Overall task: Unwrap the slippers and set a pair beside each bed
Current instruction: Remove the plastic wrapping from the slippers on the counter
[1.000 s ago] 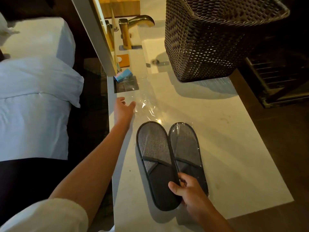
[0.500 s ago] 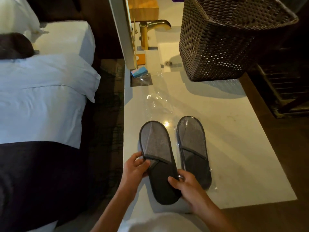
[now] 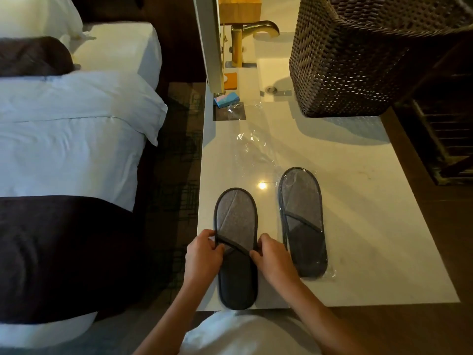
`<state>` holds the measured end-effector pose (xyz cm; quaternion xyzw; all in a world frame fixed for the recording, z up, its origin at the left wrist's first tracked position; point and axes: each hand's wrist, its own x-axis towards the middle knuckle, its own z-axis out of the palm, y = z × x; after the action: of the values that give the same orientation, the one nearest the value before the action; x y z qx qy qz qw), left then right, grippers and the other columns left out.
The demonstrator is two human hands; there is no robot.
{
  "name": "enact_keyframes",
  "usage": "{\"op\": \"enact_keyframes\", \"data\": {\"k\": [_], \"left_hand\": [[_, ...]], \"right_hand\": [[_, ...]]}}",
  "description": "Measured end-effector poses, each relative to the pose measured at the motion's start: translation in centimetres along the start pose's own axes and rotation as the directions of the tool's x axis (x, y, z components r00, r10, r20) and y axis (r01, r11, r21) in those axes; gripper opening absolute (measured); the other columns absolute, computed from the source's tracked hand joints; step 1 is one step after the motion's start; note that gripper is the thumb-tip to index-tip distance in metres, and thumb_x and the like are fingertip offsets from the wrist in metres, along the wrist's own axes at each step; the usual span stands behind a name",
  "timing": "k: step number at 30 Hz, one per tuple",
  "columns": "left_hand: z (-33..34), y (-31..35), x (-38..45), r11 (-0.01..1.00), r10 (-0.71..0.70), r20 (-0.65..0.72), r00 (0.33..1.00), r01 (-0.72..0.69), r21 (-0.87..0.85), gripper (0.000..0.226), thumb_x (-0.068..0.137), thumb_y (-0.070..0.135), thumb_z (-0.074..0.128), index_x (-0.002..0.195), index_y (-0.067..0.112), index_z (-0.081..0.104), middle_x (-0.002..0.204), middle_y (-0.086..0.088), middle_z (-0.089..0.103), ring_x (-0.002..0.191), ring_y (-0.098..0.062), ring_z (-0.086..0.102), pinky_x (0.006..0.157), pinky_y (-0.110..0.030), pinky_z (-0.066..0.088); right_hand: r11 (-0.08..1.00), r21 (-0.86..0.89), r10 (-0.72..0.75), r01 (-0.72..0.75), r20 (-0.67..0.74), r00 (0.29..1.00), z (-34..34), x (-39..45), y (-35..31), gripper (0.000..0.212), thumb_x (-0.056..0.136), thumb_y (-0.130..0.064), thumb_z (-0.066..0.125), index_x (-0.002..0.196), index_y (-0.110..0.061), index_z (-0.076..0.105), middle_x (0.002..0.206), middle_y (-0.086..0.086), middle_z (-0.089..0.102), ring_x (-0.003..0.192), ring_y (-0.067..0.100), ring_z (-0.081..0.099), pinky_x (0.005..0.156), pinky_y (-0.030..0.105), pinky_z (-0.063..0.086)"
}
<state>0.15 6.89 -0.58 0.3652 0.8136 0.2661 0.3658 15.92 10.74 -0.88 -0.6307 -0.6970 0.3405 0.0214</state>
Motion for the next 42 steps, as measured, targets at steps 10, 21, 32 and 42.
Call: {"op": "enact_keyframes", "data": {"k": [10,21,32,42], "left_hand": [[0.4,2.7,-1.1,0.988,0.097,-0.223,0.97,-0.122,-0.1,0.029,0.089,0.007,0.06,0.116,0.018,0.055,0.105,0.0,0.055,0.087,-0.013,0.057,0.065,-0.017,0.048],[8.5,8.9,0.2,0.935,-0.143,0.372,0.917,0.248,-0.253,0.043,0.086,0.011,0.062,0.126,0.019,0.049,0.107,-0.008,0.061,0.092,-0.023,0.067,0.083,-0.042,0.058],[9.0,9.9,0.2,0.97,-0.08,0.504,0.86,0.184,-0.159,0.026,0.083,0.034,0.071,0.089,0.008,0.07,0.077,-0.004,0.072,0.062,-0.015,0.065,0.066,-0.028,0.057],[5.9,11.9,-1.3,0.812,0.132,0.459,0.879,0.17,-0.559,0.021,0.09,0.009,0.063,0.109,0.0,0.064,0.094,-0.017,0.076,0.081,-0.028,0.074,0.065,-0.032,0.058]], "right_hand": [[0.946,0.322,0.104,-0.048,-0.159,0.982,-4.8,-1.3,3.3,0.006,0.096,-0.022,0.055,0.099,-0.025,0.06,0.079,-0.018,0.056,0.072,-0.007,0.056,0.058,0.008,0.041],[0.833,0.452,0.402,-0.318,-0.1,0.91,-8.1,-1.0,11.0,0.033,0.098,-0.017,0.05,0.131,-0.012,0.053,0.129,0.01,0.06,0.115,0.025,0.058,0.084,0.026,0.043],[0.605,0.781,0.26,-0.156,-0.009,0.966,-9.5,-3.5,12.0,0.042,0.088,0.002,0.06,0.122,-0.024,0.06,0.099,0.011,0.072,0.091,0.025,0.071,0.074,0.032,0.062],[0.715,0.699,0.059,0.011,-0.077,0.995,-12.0,-5.9,10.0,0.023,0.085,-0.01,0.069,0.102,-0.025,0.066,0.094,0.0,0.072,0.081,0.014,0.072,0.071,0.029,0.06]]}}
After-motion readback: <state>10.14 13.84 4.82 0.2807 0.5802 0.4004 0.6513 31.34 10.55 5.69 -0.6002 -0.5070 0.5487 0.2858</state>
